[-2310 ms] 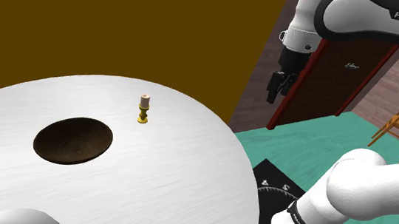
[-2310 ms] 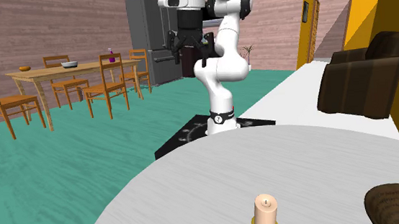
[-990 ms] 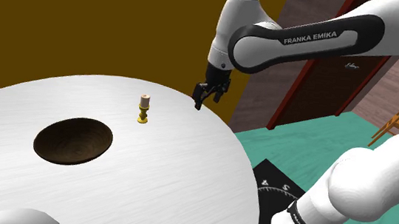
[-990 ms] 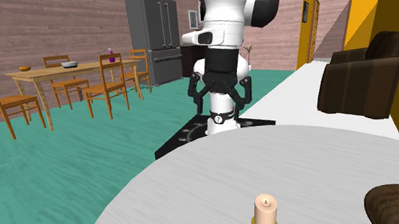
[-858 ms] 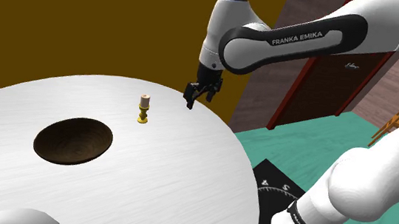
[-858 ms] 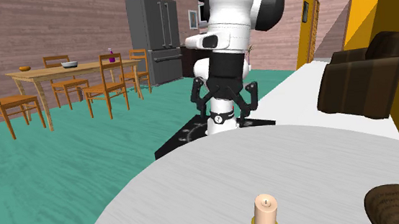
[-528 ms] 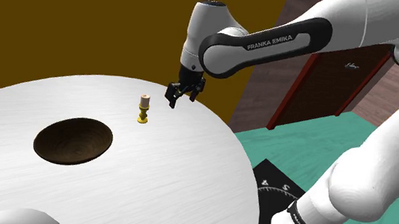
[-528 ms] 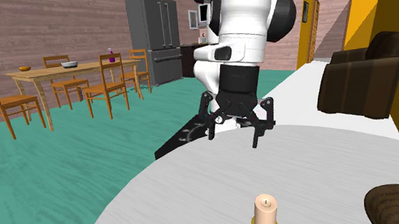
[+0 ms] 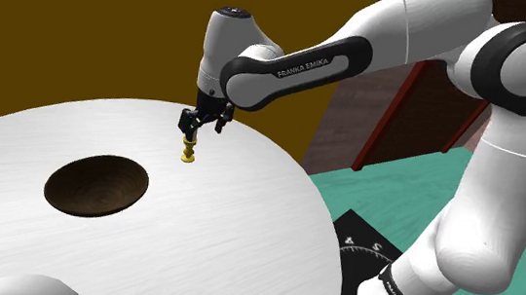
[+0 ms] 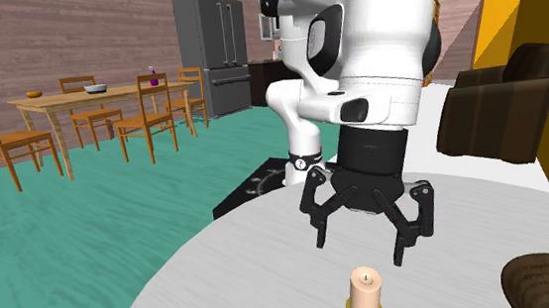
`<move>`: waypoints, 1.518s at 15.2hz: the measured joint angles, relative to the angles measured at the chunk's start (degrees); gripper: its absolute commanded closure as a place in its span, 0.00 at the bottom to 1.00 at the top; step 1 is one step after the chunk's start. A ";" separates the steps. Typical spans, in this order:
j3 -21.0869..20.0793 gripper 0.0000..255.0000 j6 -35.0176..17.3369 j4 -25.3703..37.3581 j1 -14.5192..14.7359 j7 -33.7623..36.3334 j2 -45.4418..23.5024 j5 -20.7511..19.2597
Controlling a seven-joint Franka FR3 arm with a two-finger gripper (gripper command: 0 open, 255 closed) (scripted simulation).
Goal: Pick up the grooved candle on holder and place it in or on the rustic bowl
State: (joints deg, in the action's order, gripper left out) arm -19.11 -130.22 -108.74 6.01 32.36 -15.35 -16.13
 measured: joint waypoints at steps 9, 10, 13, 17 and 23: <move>1.34 0.00 -3.43 4.53 1.75 2.72 -7.75 -3.81; 1.41 0.00 -3.64 4.55 1.79 2.81 -7.99 -3.93; 1.47 0.00 -3.84 4.53 1.76 2.79 -8.15 -4.01; 1.48 1.00 -3.87 4.53 1.75 2.79 -8.16 -4.01; 1.42 1.00 -3.91 4.51 1.80 2.81 -8.09 -4.00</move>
State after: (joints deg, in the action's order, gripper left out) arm -17.69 -134.13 -104.23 7.81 35.17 -23.44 -20.13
